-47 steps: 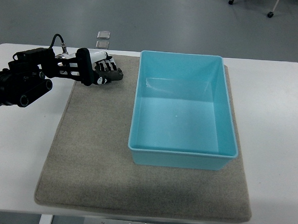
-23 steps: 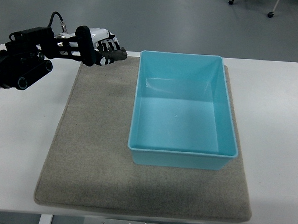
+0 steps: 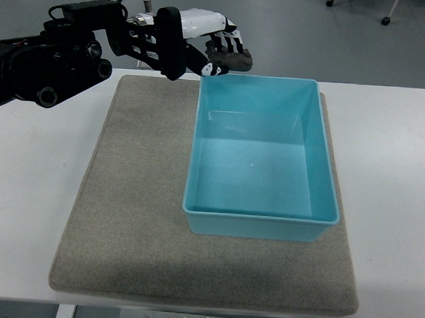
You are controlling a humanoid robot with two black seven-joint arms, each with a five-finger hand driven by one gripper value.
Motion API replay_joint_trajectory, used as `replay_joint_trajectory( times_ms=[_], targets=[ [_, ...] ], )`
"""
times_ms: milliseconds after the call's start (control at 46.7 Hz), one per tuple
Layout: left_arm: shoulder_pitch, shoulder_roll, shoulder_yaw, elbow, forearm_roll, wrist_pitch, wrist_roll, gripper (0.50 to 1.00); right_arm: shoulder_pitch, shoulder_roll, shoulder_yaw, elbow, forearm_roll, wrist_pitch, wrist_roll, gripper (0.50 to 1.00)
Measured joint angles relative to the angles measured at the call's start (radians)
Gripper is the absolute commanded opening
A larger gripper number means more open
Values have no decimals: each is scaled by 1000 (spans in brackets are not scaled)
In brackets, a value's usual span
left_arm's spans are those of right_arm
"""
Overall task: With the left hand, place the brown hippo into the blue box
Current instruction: 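Lift the hippo with the left hand and carry it over the blue box, then lower the hippo into the blue box and open the left hand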
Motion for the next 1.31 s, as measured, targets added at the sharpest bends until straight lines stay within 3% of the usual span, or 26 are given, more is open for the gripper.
replay_joint_trajectory(
  times_ms=[235,449,920,1049,1134,1177,1305],
  targets=[
    [4,-62,60,-146,9,-4,4,500,0,0,0,0,0,0,0,936],
    [1,-139,209,-148,11,-14,3,500,0,0,0,0,0,0,0,936],
    [17,-221,317,-106,34,-10,5,500,0,0,0,0,0,0,0,936],
    [24,-222,318,-105,34,14,5,749,0,0,0,0,0,0,1,936],
    [30,-223,317,-105,33,45,4,853,0,0,0,0,0,0,1,936],
    [33,-223,317,-105,33,57,4,887,0,0,0,0,0,0,1,936],
    [36,-222,317,-107,32,68,3,924,0,0,0,0,0,0,0,936]
  ],
)
